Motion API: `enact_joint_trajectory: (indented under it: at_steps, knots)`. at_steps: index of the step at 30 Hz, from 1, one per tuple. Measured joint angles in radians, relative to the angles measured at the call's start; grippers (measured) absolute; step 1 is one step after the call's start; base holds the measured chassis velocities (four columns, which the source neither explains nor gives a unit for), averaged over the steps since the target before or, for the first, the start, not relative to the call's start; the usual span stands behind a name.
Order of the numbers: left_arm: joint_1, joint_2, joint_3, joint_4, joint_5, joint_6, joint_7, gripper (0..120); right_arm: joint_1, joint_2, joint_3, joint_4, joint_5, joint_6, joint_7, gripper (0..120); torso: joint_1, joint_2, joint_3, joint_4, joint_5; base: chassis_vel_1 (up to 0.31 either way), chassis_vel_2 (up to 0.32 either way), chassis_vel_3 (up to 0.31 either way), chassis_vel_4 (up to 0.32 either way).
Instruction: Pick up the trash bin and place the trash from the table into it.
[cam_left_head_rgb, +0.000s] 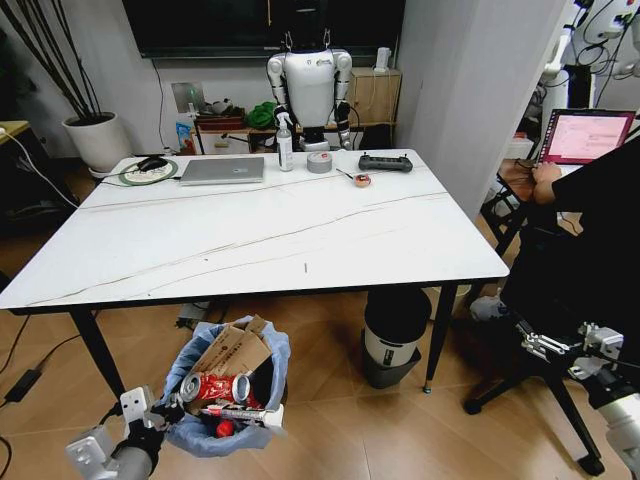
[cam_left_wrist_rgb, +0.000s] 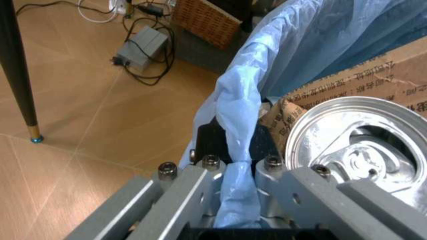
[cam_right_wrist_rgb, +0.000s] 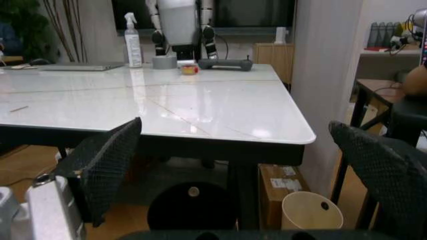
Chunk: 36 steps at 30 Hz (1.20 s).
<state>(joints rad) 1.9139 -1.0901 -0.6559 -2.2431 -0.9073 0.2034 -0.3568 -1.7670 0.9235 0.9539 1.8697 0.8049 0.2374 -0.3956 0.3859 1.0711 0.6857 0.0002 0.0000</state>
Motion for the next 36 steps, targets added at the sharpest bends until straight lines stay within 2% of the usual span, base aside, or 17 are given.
enact_joint_trajectory:
  at_steps: [36]
  knots:
    - [-0.004, -0.013, -0.003, 0.018, 0.012, 0.002, 0.009, 0, 0.0, 0.0, 0.0, 0.0, 0.0, 0.0, 0.0, 100, -0.078, -0.178, -0.1, 0.0, 0.0001, 0.0, 0.0, 0.0, 0.0]
